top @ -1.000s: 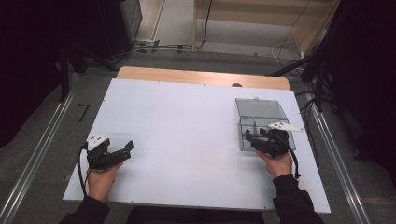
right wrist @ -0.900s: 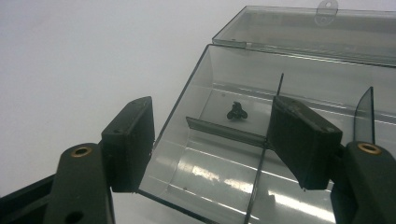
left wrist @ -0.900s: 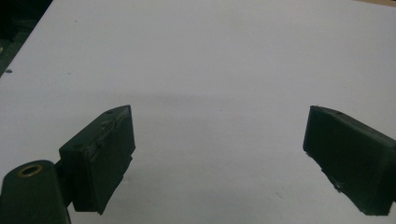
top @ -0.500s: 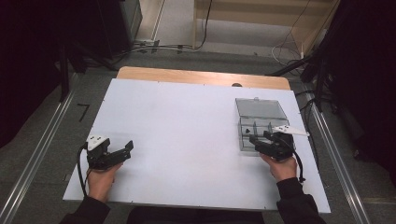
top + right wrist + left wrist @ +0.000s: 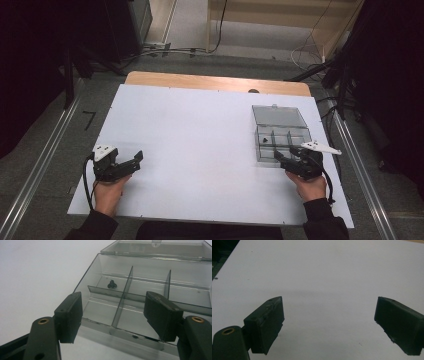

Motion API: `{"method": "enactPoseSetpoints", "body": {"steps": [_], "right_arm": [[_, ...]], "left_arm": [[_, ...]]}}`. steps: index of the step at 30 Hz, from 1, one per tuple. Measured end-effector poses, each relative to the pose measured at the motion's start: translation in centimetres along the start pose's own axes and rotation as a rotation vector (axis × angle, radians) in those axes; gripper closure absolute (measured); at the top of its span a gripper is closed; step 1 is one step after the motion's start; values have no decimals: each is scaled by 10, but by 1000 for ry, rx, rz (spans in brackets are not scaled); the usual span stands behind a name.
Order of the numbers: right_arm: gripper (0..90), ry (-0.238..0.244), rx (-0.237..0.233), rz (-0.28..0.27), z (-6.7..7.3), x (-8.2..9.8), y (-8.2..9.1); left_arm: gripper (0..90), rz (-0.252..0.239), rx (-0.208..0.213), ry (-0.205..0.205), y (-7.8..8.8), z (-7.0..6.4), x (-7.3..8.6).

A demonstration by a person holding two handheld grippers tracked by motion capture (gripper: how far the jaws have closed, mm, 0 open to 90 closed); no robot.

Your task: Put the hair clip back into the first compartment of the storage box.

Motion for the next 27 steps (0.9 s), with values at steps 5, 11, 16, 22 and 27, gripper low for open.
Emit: {"method": "enactPoseSetpoints", "body": {"steps": [5, 11, 16, 22, 27], "right_arm": [[293, -4, 6, -1, -3, 3, 5], [293, 0, 14, 2, -6, 9, 12], [293, 9, 27, 13, -8, 16, 18], [293, -5, 35, 16, -14, 22, 27], [293, -15, 40, 20, -19, 27, 31]], "left_arm": [[97, 0, 0, 1, 0, 0, 0], [97, -1, 0, 3, 0, 0, 0], [97, 0, 0, 1, 0, 0, 0], [97, 1, 1, 2, 0, 0, 0], [97, 2, 0, 0, 0, 0, 0]]}}
Point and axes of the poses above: each handheld gripper's, and its own axes: y roughly backward along the jaws, x roughly out of its underside, z roughly to its left, the point moved 6 cm from there along -y, roughly forward along the jaws, and after that the axes turned 5 degrees about -y, right-handed, at the moved point
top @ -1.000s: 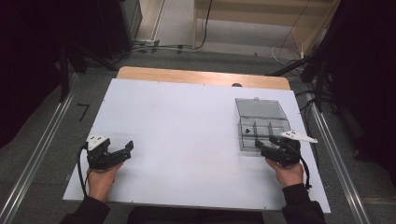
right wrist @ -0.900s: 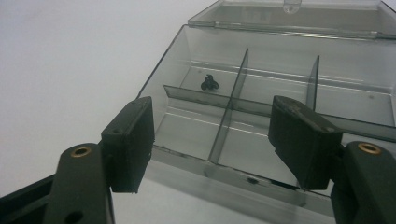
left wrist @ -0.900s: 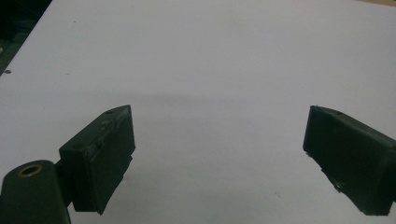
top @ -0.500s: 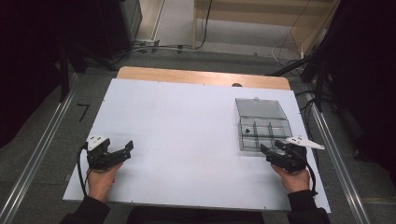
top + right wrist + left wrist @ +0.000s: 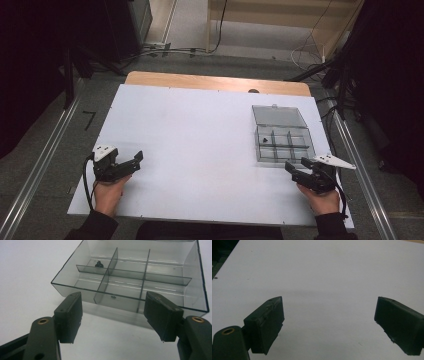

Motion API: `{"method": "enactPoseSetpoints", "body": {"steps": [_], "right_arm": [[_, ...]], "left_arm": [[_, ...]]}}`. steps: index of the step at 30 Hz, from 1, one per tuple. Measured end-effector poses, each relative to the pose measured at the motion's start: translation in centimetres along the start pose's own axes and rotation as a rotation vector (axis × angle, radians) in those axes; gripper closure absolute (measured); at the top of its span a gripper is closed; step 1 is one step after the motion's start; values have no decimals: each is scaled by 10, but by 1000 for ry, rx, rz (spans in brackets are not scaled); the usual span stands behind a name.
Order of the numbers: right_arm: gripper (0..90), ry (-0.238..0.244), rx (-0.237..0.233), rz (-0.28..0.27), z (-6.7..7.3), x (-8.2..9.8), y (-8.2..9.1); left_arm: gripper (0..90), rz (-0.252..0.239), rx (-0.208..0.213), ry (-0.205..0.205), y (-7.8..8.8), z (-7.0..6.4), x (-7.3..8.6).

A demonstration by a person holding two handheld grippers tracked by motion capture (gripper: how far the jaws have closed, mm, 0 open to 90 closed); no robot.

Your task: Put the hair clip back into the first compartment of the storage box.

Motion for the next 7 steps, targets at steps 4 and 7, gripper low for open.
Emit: {"method": "enactPoseSetpoints", "body": {"steps": [4, 7], "right_arm": [[290, -5, 3, 3, -2, 3, 4], [289, -6, 3, -3, -4, 3, 7]], "left_arm": [[97, 0, -1, 1, 0, 0, 0], [97, 2, -3, 2, 0, 0, 1]]}}
Point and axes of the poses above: each handheld gripper's, and its own axes: y roughly backward along the jaws, x roughly out of its underside, z roughly to its left, the point moved 6 cm from there along -y, roughly forward along the jaws, and after that the axes turned 5 degrees about -y, right-handed, at the moved point
